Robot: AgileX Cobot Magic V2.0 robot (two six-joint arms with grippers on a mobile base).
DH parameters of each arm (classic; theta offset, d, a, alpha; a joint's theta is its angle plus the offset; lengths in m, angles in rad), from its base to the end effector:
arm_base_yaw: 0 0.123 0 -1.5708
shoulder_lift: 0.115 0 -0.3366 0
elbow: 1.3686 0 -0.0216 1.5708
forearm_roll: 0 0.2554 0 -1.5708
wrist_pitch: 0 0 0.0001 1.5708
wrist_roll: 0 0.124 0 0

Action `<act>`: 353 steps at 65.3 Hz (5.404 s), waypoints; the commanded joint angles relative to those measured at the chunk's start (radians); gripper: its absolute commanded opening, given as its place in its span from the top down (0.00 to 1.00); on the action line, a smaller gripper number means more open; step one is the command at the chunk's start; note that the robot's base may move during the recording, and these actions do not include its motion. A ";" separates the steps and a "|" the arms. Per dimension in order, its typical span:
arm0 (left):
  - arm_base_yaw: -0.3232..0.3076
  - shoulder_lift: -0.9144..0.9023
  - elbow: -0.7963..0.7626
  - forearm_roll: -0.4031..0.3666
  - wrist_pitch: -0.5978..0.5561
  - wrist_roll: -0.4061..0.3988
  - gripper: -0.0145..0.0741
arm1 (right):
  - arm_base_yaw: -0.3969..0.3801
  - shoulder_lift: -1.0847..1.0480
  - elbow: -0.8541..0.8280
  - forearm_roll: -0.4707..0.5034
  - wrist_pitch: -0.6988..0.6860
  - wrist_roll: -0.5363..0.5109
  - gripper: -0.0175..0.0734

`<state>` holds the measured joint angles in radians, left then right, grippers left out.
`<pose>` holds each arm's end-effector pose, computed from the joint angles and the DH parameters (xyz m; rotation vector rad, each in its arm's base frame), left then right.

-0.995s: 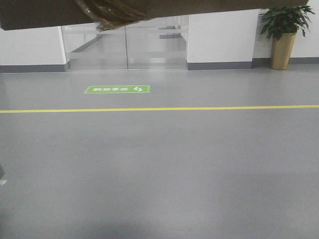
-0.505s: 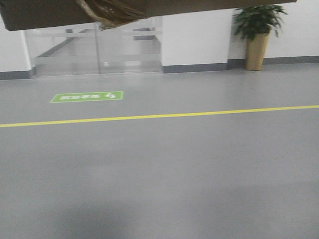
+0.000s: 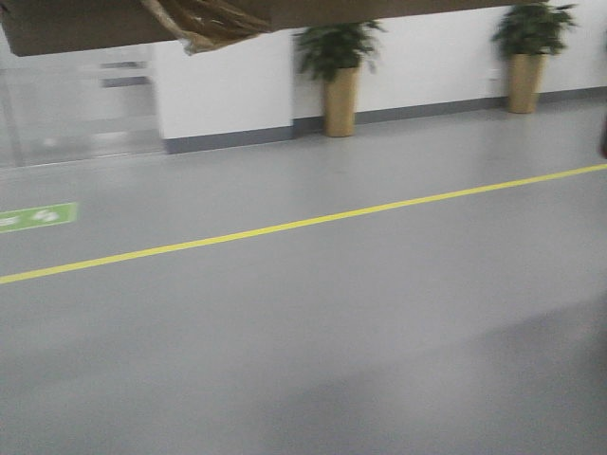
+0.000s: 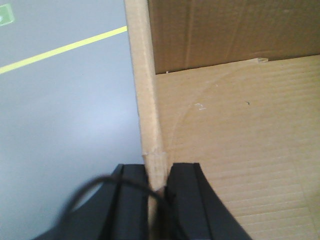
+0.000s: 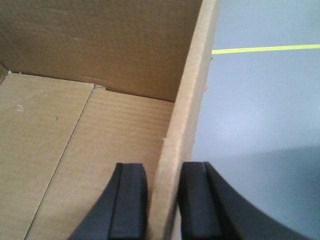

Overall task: Grab carton from right shelf to conveyor
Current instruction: 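Hold the carton with both grippers while the base drives away, then hold the carton while the base approaches the red conveyor, then lower the carton onto the grey belt and open both grippers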

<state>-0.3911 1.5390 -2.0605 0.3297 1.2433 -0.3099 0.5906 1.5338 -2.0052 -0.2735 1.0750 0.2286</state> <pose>0.3116 -0.0873 0.5538 0.0312 2.1542 -0.0005 0.2963 0.1632 0.5544 -0.3607 2.0284 0.1769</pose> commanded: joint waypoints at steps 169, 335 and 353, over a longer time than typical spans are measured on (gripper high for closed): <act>-0.023 -0.004 -0.003 0.128 -0.042 -0.001 0.86 | 0.008 -0.008 -0.007 0.032 -0.098 0.007 0.88; 0.042 0.019 0.492 -0.013 -0.245 -0.008 0.15 | 0.007 0.311 -0.007 0.034 0.122 0.007 0.18; 0.042 -0.038 0.490 -0.053 -0.274 -0.008 0.15 | 0.004 0.246 -0.009 0.021 0.129 0.007 0.18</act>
<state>-0.3457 1.5451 -1.5698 0.2906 1.0005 -0.3185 0.5986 1.8260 -2.0052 -0.2278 1.2107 0.2328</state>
